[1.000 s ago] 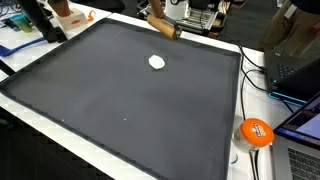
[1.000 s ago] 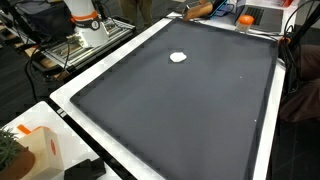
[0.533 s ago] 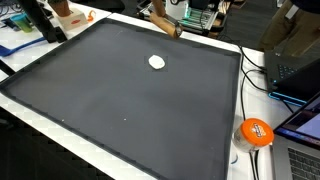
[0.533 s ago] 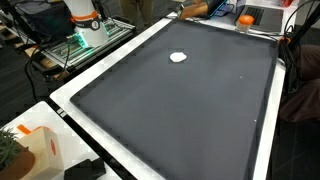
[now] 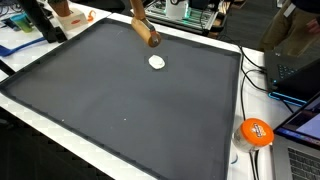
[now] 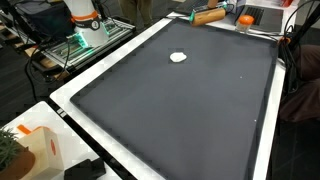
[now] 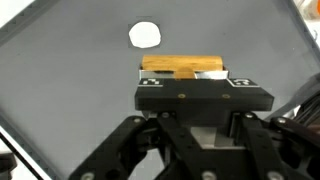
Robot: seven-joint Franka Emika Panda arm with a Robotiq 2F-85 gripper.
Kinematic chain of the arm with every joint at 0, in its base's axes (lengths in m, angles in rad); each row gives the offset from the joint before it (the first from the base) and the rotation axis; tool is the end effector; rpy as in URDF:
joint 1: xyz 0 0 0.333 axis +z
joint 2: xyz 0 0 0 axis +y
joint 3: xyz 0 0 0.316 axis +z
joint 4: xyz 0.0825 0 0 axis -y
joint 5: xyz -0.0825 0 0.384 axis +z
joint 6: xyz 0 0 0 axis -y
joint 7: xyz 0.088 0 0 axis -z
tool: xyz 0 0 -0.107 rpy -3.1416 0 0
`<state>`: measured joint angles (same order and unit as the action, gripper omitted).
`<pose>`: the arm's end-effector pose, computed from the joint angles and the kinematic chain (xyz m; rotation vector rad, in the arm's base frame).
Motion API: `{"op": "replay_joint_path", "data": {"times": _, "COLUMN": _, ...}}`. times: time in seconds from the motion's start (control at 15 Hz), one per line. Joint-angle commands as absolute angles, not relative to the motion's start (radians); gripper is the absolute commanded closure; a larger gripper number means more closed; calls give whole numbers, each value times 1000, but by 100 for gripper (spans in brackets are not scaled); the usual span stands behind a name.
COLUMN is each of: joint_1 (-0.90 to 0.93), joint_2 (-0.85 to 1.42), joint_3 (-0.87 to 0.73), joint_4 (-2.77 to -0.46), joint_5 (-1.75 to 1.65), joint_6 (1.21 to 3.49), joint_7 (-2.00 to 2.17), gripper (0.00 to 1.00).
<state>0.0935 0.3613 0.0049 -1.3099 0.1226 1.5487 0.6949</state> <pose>0.6491 0.0769 0.5269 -2.9268 0.9078 0.2471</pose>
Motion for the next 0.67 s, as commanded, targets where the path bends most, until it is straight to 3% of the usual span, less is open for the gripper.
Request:
{"op": "replay_joint_path", "data": {"times": 0.0, "joint_1": 116, "joint_2": 159, "joint_3": -12, "joint_4": -1553, "joint_5": 73, "joint_6": 1688, "joint_7": 802, "gripper": 78}}
{"op": "replay_joint_path", "data": {"times": 0.33, "joint_1": 99, "joint_2": -18, "joint_3": 27, "joint_4": -1790, "joint_5": 104, "joint_6": 1742, "joint_7": 763, "gripper": 78}}
{"op": "replay_joint_path", "data": {"times": 0.4, "joint_1": 96, "joint_2": 86, "joint_3": 27, "joint_4": -1640, "joint_5": 81, "joint_6": 1694, "joint_7": 787, "gripper": 53}}
{"op": "replay_joint_path", "data": {"times": 0.6, "joint_1": 93, "joint_2": 22, "joint_3": 39, "joint_4": -1737, "joint_5": 86, "joint_6": 1707, "joint_7": 782, "gripper": 53}}
